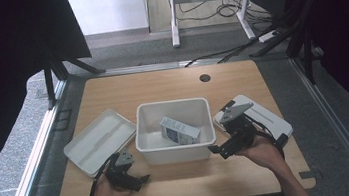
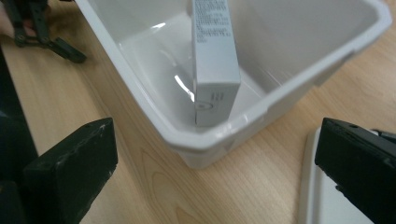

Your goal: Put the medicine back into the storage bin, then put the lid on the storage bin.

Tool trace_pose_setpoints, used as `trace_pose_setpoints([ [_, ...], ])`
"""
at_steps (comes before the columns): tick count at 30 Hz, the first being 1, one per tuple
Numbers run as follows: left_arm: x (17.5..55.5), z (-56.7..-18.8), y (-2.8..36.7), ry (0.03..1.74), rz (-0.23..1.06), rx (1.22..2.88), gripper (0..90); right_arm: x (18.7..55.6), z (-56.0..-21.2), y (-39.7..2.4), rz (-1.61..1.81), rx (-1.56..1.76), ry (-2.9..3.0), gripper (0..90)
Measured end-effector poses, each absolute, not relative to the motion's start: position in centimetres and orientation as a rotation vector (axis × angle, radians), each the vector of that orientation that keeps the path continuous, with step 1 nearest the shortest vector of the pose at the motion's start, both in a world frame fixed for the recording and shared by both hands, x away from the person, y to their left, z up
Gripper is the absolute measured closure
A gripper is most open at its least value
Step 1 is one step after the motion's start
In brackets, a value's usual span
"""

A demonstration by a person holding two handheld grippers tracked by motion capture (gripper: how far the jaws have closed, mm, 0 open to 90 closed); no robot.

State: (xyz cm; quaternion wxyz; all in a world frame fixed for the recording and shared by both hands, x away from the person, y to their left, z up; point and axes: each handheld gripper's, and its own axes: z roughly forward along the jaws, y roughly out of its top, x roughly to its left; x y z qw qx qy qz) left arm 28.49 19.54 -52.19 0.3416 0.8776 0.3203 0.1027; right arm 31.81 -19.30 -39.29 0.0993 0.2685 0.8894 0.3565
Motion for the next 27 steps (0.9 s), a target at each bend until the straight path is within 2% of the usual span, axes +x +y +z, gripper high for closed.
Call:
trace_pose_setpoints([
  [18, 28.5, -52.2, 19.5, 0.833, 0.270, 2.283, 0.0, 31.0, -50.1, -20.6, 1.069, 0.905, 2.570, 0.0],
  [27, 28.6, -52.2, 19.7, 0.859, 0.275, 2.272, 0.0, 30.7, -52.0, -20.9, 1.031, 0.912, 2.550, 0.0],
])
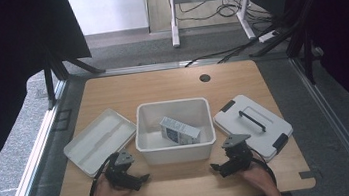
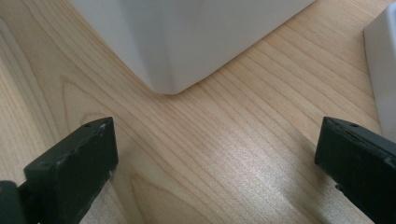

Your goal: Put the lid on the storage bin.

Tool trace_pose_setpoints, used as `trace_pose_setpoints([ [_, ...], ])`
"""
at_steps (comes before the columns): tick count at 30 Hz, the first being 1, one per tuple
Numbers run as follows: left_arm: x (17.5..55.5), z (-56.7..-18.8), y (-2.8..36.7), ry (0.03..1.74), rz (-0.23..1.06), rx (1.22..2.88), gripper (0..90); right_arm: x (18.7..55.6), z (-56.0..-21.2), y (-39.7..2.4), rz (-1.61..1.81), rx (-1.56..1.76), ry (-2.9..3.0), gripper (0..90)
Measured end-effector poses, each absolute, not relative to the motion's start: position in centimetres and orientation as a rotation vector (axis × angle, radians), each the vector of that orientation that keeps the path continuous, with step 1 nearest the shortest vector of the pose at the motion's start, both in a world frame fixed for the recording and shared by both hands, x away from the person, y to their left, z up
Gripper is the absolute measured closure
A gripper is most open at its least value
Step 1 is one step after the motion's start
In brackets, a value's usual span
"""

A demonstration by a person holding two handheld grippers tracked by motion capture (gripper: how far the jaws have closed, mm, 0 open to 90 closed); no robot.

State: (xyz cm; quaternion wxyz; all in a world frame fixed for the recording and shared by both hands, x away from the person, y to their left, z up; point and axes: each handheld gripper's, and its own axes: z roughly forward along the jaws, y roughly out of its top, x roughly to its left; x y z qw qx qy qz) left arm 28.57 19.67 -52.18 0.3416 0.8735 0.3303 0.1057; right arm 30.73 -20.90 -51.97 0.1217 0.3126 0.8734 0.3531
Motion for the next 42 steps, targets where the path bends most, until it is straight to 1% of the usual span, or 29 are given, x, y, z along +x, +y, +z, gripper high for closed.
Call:
trace_pose_setpoints([
  [9, 28.8, -51.0, 20.4, 0.880, 0.269, 2.291, 0.0, 30.6, -52.0, -21.0, 1.025, 0.917, 2.545, 0.0],
  [15, 29.4, -48.9, 21.8, 0.913, 0.282, 2.285, 0.3, 30.6, -52.0, -21.0, 1.026, 0.918, 2.544, 0.0],
  [21, 30.9, -46.6, 24.1, 0.976, 0.306, 2.283, 2.0, 30.6, -52.0, -21.0, 1.026, 0.918, 2.545, 0.0],
  [29, 34.2, -45.4, 27.6, 1.133, 0.345, 2.257, 10.8, 30.6, -52.0, -21.0, 1.027, 0.919, 2.543, 0.0],
  [35, 36.8, -45.6, 29.2, 1.233, 0.319, 2.282, 17.3, 30.6, -52.0, -21.0, 1.027, 0.919, 2.544, 0.0],
  [42, 40.1, -46.9, 30.0, 1.354, 0.247, 2.398, 32.6, 30.6, -52.0, -21.0, 1.027, 0.920, 2.543, 0.0],
])
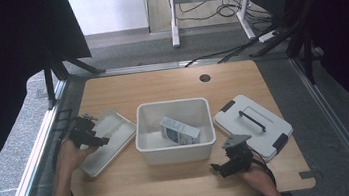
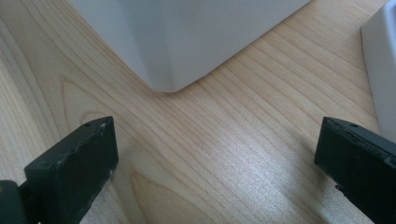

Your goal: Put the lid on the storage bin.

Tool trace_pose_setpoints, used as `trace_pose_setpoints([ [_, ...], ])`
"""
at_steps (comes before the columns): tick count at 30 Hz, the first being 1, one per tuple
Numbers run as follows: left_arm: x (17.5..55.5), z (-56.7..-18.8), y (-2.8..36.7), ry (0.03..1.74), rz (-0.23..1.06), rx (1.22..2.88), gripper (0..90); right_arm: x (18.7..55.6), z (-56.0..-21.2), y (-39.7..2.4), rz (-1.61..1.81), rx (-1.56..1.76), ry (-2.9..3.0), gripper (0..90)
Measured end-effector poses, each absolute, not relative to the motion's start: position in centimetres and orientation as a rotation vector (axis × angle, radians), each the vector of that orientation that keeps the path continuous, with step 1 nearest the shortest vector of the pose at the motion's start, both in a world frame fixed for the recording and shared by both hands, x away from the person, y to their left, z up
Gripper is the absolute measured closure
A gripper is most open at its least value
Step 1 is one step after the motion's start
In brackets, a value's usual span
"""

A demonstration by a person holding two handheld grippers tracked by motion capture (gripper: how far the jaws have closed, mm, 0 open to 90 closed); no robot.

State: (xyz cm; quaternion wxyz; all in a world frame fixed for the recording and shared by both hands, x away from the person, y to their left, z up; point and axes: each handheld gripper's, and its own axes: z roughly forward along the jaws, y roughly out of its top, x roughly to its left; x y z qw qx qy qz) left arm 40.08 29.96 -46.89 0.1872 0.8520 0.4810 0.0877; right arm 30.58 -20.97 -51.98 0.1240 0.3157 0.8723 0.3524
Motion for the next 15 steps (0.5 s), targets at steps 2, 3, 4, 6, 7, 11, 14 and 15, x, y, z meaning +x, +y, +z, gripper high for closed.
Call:
trace_pose_setpoints([
  [2, 40.9, -47.2, 30.0, 1.378, 0.228, 2.434, 38.5, 30.6, -52.0, -21.0, 1.028, 0.920, 2.543, 0.0],
  [3, 41.2, -47.4, 30.0, 1.378, 0.209, 2.450, 41.5, 30.6, -52.0, -21.0, 1.026, 0.919, 2.545, 0.0],
  [4, 41.5, -47.5, 30.0, 1.381, 0.198, 2.465, 43.1, 30.6, -52.0, -21.0, 1.026, 0.919, 2.545, 0.0],
  [6, 42.0, -47.6, 29.8, 1.363, 0.163, 2.526, 50.3, 30.6, -52.0, -21.0, 1.027, 0.920, 2.544, 0.0],
  [7, 42.2, -47.6, 29.7, 1.348, 0.153, 2.559, 52.2, 30.6, -52.0, -21.0, 1.026, 0.920, 2.545, 0.0],
  [11, 42.9, -47.6, 28.9, 1.269, 0.100, 2.699, 64.1, 30.6, -52.0, -21.0, 1.027, 0.919, 2.544, 0.0],
  [14, 43.3, -47.7, 28.4, 1.229, 0.051, 2.767, 73.8, 30.6, -52.0, -21.0, 1.027, 0.919, 2.543, 0.0],
  [15, 43.4, -47.7, 28.2, 1.216, 0.034, 2.781, 77.7, 30.6, -52.0, -21.0, 1.026, 0.919, 2.544, 0.0],
])
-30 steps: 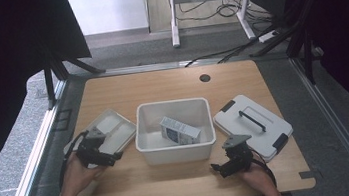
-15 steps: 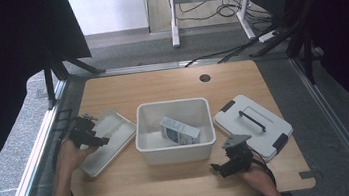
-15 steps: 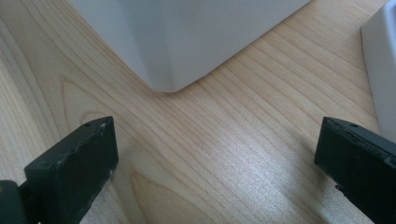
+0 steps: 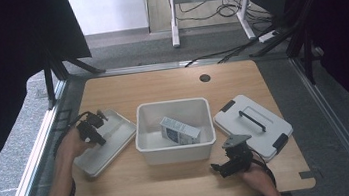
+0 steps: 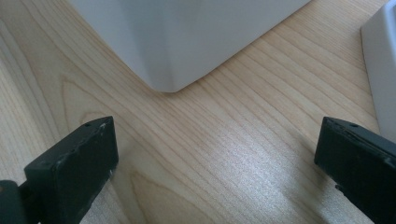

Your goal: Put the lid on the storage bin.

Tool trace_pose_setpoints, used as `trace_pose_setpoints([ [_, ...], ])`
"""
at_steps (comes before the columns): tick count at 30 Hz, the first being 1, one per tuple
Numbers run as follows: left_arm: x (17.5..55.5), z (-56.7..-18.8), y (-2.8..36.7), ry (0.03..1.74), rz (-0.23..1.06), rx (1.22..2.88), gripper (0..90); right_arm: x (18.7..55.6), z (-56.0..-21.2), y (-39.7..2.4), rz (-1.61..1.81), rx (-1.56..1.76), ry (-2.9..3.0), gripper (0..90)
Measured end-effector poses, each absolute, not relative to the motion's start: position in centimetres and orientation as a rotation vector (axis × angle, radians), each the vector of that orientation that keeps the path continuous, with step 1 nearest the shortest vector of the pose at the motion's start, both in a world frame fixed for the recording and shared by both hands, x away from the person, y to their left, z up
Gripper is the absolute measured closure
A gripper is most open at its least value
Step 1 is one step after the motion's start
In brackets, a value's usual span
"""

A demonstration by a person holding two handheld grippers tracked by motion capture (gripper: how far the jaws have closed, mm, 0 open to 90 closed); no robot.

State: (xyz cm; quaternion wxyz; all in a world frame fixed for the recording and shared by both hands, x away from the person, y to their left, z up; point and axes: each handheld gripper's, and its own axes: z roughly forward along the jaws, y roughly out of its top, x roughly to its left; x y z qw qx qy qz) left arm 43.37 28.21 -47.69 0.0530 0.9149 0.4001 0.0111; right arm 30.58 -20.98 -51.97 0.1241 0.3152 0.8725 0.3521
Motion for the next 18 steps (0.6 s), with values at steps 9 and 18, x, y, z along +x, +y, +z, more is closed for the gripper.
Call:
trace_pose_setpoints([
  [9, 43.6, -46.9, 27.3, 1.090, 0.015, 2.825, 89.0, 30.6, -52.0, -21.0, 1.024, 0.918, 2.545, 0.0],
  [18, 42.7, -43.0, 27.4, 0.861, 0.080, 2.883, 88.9, 30.6, -52.0, -21.0, 1.025, 0.918, 2.545, 0.0],
])
